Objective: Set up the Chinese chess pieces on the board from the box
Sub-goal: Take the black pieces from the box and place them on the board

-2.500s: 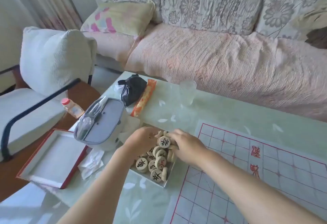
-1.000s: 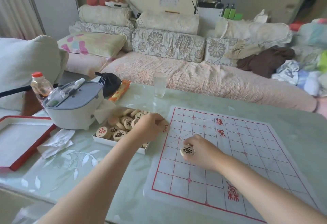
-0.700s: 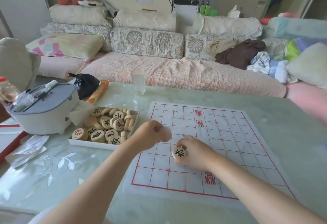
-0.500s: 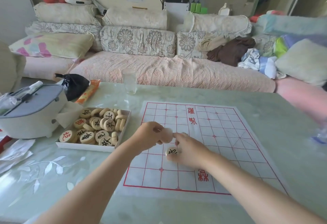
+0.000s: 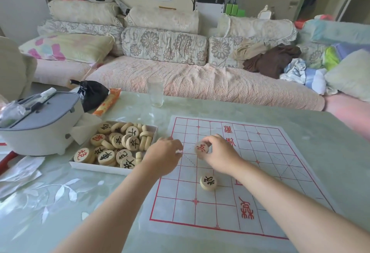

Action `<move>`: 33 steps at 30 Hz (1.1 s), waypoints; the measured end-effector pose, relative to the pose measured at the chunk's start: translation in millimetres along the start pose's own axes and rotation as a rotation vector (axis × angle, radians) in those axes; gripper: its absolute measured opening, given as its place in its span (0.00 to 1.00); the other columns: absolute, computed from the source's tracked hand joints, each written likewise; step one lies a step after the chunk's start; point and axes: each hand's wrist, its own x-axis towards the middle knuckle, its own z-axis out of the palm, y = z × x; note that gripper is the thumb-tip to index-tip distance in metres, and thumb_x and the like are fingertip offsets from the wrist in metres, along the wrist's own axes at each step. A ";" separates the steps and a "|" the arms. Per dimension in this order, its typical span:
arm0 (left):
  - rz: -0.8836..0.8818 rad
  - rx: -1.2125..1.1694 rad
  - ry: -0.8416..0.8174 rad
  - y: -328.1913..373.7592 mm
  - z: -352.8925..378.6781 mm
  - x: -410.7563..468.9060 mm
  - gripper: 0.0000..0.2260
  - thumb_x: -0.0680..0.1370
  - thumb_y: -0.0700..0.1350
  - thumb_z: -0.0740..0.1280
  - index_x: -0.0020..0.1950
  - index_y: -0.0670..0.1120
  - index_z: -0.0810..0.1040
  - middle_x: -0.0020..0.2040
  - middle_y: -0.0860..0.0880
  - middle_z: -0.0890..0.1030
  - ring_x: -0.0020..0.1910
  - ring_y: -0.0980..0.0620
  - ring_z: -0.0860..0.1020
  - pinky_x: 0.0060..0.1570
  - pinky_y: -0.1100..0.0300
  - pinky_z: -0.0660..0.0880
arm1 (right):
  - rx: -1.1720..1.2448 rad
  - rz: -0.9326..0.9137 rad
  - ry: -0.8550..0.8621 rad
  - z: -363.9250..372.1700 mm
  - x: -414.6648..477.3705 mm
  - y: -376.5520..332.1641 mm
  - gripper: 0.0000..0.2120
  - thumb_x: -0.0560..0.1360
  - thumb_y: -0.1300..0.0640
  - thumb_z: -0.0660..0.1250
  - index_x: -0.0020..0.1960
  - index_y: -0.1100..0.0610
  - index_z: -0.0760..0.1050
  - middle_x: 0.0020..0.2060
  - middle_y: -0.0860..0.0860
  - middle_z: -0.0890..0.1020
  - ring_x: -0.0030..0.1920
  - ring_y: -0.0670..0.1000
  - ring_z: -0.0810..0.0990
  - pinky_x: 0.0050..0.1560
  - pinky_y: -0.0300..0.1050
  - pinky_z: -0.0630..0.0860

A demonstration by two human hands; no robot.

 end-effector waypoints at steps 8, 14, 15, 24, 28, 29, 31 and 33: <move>0.139 0.043 -0.217 1.5 20.1 20.8 0.24 0.76 0.58 0.66 0.71 0.56 0.68 0.67 0.53 0.68 0.67 0.52 0.64 0.60 0.53 0.71 | -0.176 0.230 0.040 -14.4 51.3 55.4 0.21 0.73 0.41 0.69 0.61 0.48 0.70 0.57 0.47 0.76 0.53 0.51 0.77 0.49 0.45 0.73; 0.146 0.099 -0.273 -2.0 24.0 25.2 0.28 0.73 0.62 0.67 0.72 0.58 0.66 0.67 0.52 0.65 0.67 0.50 0.62 0.63 0.54 0.66 | -0.214 0.156 0.055 2.7 85.7 57.9 0.10 0.75 0.42 0.66 0.52 0.46 0.74 0.54 0.46 0.78 0.55 0.50 0.77 0.54 0.47 0.75; 0.144 0.102 -0.273 -1.7 24.2 25.3 0.28 0.73 0.62 0.67 0.72 0.58 0.66 0.67 0.52 0.65 0.67 0.50 0.62 0.63 0.53 0.66 | -0.228 0.146 0.041 4.3 86.8 58.0 0.10 0.76 0.42 0.66 0.52 0.46 0.74 0.54 0.46 0.78 0.56 0.50 0.77 0.54 0.46 0.74; 0.125 0.174 -0.301 5.5 22.9 22.1 0.29 0.75 0.61 0.66 0.73 0.57 0.64 0.69 0.51 0.64 0.69 0.49 0.61 0.65 0.51 0.66 | -0.129 -0.107 -0.039 -16.6 22.1 21.2 0.04 0.78 0.51 0.66 0.51 0.47 0.79 0.50 0.42 0.79 0.53 0.44 0.78 0.55 0.47 0.75; 0.123 0.190 -0.320 11.2 22.0 19.1 0.28 0.76 0.59 0.64 0.75 0.56 0.63 0.71 0.51 0.63 0.70 0.48 0.60 0.67 0.49 0.65 | -0.143 -0.154 -0.345 -25.0 -35.3 -5.6 0.10 0.73 0.44 0.71 0.53 0.43 0.79 0.51 0.40 0.78 0.51 0.42 0.76 0.53 0.42 0.73; 0.117 0.213 -0.324 12.8 21.6 17.5 0.28 0.77 0.58 0.64 0.75 0.56 0.62 0.72 0.51 0.63 0.71 0.48 0.60 0.68 0.49 0.65 | -0.183 -0.152 -0.385 -23.7 -43.3 -5.0 0.14 0.70 0.41 0.73 0.54 0.42 0.77 0.52 0.40 0.76 0.52 0.43 0.75 0.53 0.42 0.73; 0.101 0.288 -0.308 17.3 21.0 14.2 0.28 0.77 0.59 0.62 0.75 0.54 0.62 0.72 0.49 0.62 0.71 0.47 0.60 0.67 0.50 0.64 | -0.209 -0.157 -0.389 -18.9 -53.3 0.5 0.16 0.70 0.41 0.73 0.56 0.41 0.76 0.52 0.40 0.73 0.52 0.43 0.74 0.52 0.40 0.73; 0.100 0.326 -0.241 24.7 20.6 11.9 0.27 0.78 0.58 0.61 0.75 0.52 0.62 0.72 0.49 0.63 0.71 0.47 0.61 0.67 0.51 0.64 | -0.177 -0.159 -0.339 -14.3 -58.2 6.6 0.13 0.73 0.41 0.69 0.56 0.41 0.76 0.52 0.40 0.72 0.52 0.44 0.75 0.55 0.43 0.75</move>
